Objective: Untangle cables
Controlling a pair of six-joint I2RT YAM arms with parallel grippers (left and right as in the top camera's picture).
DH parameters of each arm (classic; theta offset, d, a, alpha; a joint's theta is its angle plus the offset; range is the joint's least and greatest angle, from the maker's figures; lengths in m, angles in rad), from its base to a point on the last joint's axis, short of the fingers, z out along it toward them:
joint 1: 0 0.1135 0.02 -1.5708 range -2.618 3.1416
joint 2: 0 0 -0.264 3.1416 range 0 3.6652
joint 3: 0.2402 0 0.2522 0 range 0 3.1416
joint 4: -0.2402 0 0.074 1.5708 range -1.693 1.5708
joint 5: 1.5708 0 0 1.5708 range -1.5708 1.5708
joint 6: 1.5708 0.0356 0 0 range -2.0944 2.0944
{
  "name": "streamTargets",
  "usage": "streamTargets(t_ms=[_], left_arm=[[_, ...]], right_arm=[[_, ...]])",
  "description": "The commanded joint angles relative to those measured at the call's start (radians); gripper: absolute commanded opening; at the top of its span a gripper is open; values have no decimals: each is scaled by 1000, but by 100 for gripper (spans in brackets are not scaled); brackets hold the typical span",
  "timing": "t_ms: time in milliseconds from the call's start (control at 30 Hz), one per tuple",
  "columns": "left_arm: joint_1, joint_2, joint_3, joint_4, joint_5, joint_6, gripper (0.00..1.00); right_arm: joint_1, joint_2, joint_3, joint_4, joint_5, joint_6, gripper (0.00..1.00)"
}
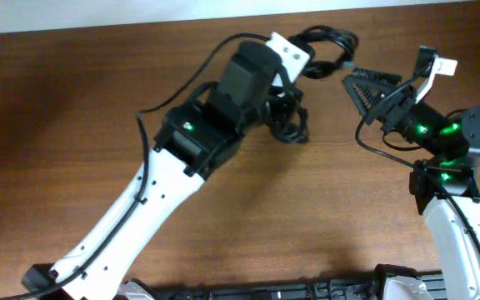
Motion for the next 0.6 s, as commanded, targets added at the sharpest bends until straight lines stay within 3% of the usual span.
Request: streamTargets(t_ms=[0, 100, 367, 567], left_arm=[[71, -77, 9, -18, -14, -6, 0], [113, -87, 9, -38, -10, -6, 0], [126, -86, 9, -45, 27, -1, 0], [126, -86, 9, -117, 28, 189, 0]], right_arm=[[-2, -13, 11, -48, 108, -9, 97], [5, -28, 43, -172, 174, -72, 98], [115, -44, 303, -784, 464, -402, 98], [227, -60, 414, -975, 502, -658, 99]])
